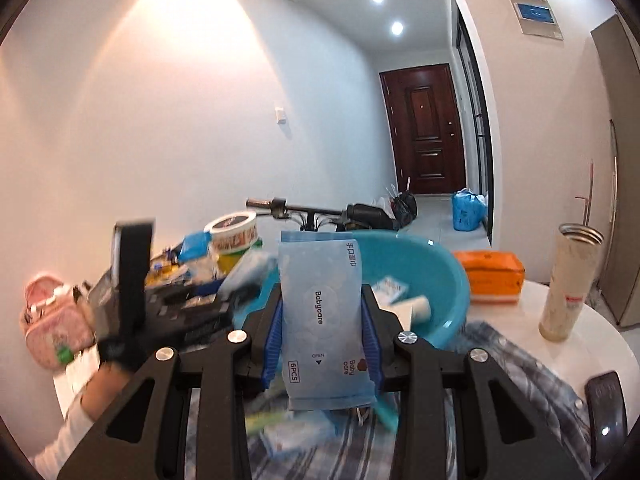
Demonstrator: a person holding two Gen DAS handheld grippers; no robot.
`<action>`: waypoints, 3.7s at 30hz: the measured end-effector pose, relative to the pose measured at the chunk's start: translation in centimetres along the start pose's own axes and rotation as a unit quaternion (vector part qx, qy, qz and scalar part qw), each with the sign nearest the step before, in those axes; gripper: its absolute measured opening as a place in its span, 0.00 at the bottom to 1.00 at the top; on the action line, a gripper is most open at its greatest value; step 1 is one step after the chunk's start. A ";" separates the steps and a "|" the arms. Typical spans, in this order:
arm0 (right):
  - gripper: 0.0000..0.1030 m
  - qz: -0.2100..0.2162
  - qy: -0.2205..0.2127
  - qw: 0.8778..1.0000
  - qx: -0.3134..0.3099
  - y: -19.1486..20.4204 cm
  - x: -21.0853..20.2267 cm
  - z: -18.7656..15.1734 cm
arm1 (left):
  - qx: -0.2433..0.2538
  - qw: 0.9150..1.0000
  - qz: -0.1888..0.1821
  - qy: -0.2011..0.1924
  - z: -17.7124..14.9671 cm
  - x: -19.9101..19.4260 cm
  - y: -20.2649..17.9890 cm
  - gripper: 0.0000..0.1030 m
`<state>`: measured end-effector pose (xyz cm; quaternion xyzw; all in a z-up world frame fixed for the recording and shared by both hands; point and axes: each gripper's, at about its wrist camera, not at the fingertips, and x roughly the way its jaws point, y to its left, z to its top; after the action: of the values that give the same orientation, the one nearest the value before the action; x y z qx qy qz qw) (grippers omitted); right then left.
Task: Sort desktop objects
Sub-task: 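Carry the left gripper's Babycare pack over the turquoise basin and lower it, then hold the left pack in the basin while the right gripper carries its pack over the basin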
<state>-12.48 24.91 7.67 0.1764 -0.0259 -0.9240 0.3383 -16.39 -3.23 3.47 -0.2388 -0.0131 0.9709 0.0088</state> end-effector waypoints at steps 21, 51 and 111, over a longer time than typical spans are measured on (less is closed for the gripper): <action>0.32 -0.026 -0.004 1.000 0.004 -1.0 8.3 -0.8 | -0.007 1.000 0.009 0.004 -0.3 0.8 0.4 0.40; 0.32 -0.048 0.004 0.998 0.030 -2.4 8.6 -2.0 | -0.003 1.000 0.021 0.013 -0.7 1.7 0.5 0.40; 0.32 -0.066 0.024 0.997 0.012 -1.7 9.7 -2.6 | 0.008 1.000 0.023 0.005 -0.8 1.5 -0.8 0.40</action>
<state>-19.52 20.23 1.90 0.2039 -0.0173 -0.9393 0.2754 -17.34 -2.37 2.11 -0.2438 0.0006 0.9698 -0.0111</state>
